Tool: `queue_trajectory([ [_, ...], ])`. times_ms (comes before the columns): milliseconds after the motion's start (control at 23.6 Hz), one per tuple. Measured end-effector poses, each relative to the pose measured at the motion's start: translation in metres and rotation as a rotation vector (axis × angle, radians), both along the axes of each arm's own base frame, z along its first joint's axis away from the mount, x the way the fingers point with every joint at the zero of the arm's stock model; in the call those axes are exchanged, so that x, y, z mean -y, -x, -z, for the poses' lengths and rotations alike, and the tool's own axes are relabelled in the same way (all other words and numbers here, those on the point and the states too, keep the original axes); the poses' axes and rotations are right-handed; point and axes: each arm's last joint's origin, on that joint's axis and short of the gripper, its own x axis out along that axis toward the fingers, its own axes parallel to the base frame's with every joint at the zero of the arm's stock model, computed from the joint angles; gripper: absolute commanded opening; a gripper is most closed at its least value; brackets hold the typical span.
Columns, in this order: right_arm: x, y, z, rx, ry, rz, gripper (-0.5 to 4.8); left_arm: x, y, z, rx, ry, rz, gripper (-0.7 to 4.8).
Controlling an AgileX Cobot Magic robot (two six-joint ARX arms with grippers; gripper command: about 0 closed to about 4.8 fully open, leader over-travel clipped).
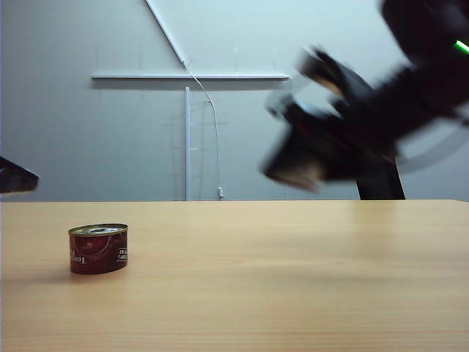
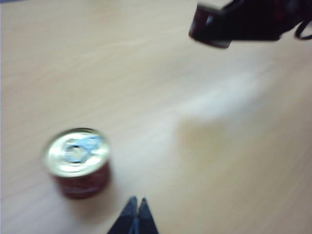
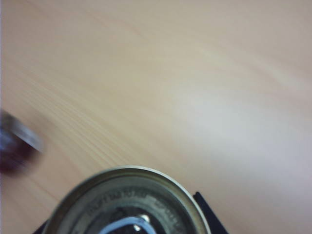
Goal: Stack a can of tomatoes on the right onto the can of tomatoes on the left.
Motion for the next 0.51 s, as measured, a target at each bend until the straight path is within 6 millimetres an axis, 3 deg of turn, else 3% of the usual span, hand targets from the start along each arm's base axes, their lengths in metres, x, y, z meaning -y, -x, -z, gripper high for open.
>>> queue_trajectory([
  [169,-0.037,-0.012,-0.02,-0.008,-0.011,-0.106,1.12,-0.01,-0.005,-0.002,0.019,0.011,-0.11,-0.04],
  [339,-0.083,-0.024,-0.02,-0.042,0.036,-0.218,1.12,-0.015,-0.008,-0.003,0.035,0.02,-0.163,-0.04],
  [508,-0.115,-0.028,-0.016,-0.059,0.068,-0.303,1.13,-0.015,-0.008,-0.004,0.039,0.023,-0.167,-0.04],
])
